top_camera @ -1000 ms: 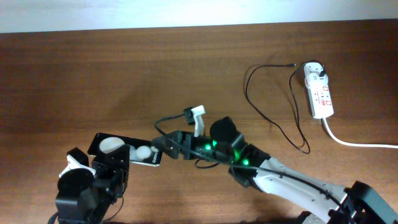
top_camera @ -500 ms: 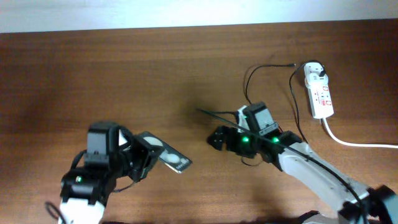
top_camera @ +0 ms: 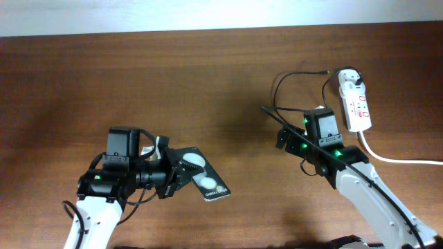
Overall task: Plug charger to phone and switch on socket
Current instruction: 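Open the right gripper and withdraw it toward the power strip, then grasp the black USB-C cable near its plug with the right gripper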
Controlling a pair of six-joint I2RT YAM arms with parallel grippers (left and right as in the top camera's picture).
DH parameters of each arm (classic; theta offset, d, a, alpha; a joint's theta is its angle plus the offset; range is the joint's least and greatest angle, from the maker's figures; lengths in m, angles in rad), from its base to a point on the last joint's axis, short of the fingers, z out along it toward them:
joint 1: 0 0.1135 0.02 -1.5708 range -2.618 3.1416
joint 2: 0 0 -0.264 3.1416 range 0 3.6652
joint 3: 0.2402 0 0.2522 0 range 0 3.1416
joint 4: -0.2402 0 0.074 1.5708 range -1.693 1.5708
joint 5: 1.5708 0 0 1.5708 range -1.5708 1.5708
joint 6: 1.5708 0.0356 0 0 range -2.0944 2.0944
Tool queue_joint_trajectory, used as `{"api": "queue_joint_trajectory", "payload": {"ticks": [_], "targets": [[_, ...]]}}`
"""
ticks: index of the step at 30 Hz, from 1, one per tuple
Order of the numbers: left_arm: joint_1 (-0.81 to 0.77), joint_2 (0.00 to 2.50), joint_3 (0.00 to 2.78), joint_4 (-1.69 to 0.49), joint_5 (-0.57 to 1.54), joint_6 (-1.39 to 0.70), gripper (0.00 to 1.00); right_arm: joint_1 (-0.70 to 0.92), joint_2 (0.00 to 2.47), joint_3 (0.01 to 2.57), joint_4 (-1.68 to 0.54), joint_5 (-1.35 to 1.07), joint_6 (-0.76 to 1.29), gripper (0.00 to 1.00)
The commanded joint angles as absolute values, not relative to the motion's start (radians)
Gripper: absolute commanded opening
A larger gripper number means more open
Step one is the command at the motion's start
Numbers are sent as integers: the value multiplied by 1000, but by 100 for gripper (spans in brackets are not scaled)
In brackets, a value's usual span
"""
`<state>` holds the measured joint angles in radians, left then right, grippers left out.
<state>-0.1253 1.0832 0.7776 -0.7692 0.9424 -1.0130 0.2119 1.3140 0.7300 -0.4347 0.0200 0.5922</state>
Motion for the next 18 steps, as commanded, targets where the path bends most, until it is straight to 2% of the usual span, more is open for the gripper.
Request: {"api": "queue_joint_trajectory", "payload": {"ticks": [1, 7, 11, 12, 18], "targets": [[-124, 1081, 784, -722, 991, -992, 0, 208, 1347, 854, -551, 132, 554, 99], [-124, 1085, 784, -712, 871, -992, 0, 208, 1444, 1175, -814, 137, 553, 99], [-124, 1085, 784, -712, 863, -993, 0, 208, 1595, 1375, -918, 137, 554, 92], [-124, 1085, 784, -712, 863, -992, 0, 208, 1647, 1427, -926, 144, 554, 88], [-124, 1085, 784, -716, 863, -993, 0, 206, 1970, 1674, -841, 181, 554, 82]]}}
